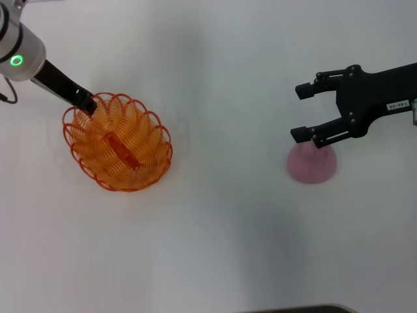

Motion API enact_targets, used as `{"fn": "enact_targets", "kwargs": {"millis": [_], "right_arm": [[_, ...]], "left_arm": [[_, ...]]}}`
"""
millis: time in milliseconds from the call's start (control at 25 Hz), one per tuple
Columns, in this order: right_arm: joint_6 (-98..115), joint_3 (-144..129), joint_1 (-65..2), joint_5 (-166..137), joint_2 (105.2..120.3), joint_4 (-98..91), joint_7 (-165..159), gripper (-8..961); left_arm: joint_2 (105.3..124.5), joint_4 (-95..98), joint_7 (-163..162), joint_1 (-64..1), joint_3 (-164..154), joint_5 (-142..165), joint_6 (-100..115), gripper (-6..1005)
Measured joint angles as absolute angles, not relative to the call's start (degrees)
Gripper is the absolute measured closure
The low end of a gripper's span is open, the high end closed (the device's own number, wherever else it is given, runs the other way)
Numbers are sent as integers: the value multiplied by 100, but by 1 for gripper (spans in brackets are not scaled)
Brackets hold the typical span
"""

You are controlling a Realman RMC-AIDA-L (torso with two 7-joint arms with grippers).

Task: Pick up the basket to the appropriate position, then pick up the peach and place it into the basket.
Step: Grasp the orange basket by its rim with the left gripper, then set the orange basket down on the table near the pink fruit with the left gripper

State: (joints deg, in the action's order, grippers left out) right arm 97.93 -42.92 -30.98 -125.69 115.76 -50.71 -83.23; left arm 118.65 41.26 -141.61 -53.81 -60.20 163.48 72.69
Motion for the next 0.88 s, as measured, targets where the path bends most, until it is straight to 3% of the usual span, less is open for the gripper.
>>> {"fn": "enact_targets", "kwargs": {"millis": [80, 200, 440, 880], "right_arm": [[9791, -4295, -3096, -12569, 11581, -5071, -8323, 41], [9790, -4297, -3086, -12568, 11585, -5071, -8323, 41], [9755, -4298, -3068, -12567, 11584, -5071, -8315, 41], [9738, -4298, -3011, -12573, 11584, -5055, -8228, 40]], "left_arm": [[11865, 4124, -14161, -5392, -6027, 16340, 7302, 583], [11866, 4126, -14162, -5398, -6026, 16325, 7354, 822], [11865, 4180, -14168, -5407, -5610, 16273, 7595, 916], [11765, 4832, -14182, -4844, -3795, 15451, 8945, 932]]}}
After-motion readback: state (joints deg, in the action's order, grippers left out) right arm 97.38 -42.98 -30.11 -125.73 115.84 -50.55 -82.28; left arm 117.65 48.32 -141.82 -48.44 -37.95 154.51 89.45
